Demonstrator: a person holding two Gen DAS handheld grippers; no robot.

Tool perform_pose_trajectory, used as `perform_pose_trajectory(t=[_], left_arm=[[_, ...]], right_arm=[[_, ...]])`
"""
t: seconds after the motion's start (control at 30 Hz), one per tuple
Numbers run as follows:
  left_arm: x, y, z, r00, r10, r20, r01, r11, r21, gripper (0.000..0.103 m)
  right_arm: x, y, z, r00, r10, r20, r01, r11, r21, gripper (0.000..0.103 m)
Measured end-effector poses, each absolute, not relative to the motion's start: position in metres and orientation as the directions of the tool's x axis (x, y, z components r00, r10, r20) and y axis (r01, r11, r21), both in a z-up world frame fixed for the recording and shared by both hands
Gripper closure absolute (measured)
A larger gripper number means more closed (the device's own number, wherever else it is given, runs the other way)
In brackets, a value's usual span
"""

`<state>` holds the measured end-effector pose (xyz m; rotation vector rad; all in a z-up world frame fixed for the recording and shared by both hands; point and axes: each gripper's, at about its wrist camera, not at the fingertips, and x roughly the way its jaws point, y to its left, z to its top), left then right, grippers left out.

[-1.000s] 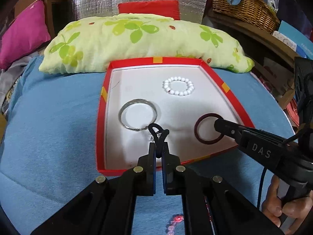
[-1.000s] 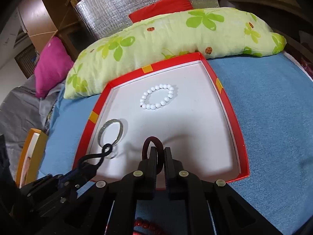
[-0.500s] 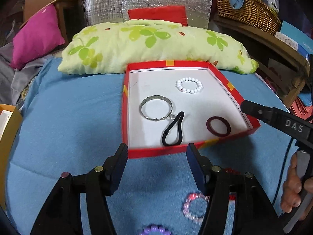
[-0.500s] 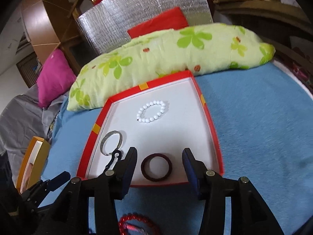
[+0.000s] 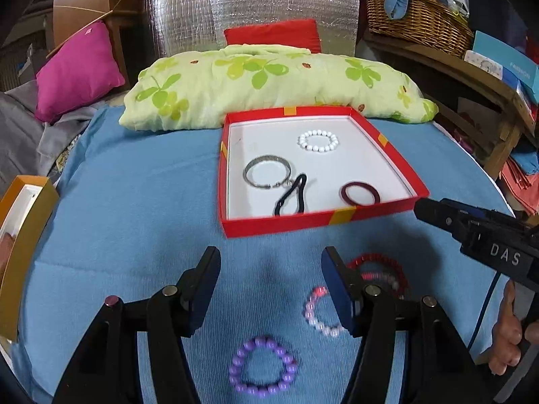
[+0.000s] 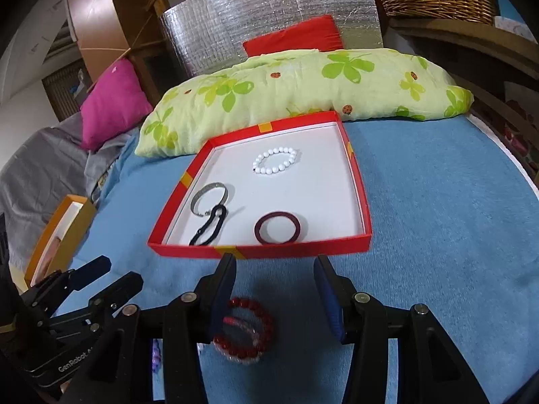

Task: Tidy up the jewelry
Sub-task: 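Lower the right gripper onto the red bead bracelet and grasp it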

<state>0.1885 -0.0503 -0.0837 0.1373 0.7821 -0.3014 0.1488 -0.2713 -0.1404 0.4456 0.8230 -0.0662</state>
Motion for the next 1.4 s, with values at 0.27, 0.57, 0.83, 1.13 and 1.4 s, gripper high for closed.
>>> perform_pose_trajectory(t=[0.27,0.57,0.83,1.13,1.4], left_arm=[[0.172,-0.042,-0.088,0.667,-0.199,-0.718,0.305,0.952,0.02,0.04],[0.157,-0.024,-0.095,0.659,-0.172,-0.732,0.284,0.958,0.03,0.039],[0.14,0.0,-0.108,0.628,-0.16,-0.761,0.265,0.964,0.016,0.038],[0.121,0.015,-0.127,0.577,-0.203,-0.791,0.31,0.951,-0.018,0.034],[0.125,0.013,-0.136,0.54,-0.272,-0.797,0.332,0.939,-0.096,0.03]], right_arm=[[0.134,-0.27,-0.138,0.679,0.122,-0.724,0.223,0.905,0.362,0.051],[0.112,-0.261,-0.14,0.662,0.148,-0.735,0.21,0.904,0.372,0.051],[0.098,-0.245,-0.153,0.622,0.179,-0.763,0.183,0.914,0.363,0.051],[0.098,-0.247,-0.171,0.585,0.185,-0.789,0.184,0.918,0.352,0.052],[0.105,-0.257,-0.176,0.594,0.234,-0.769,0.232,0.866,0.443,0.056]])
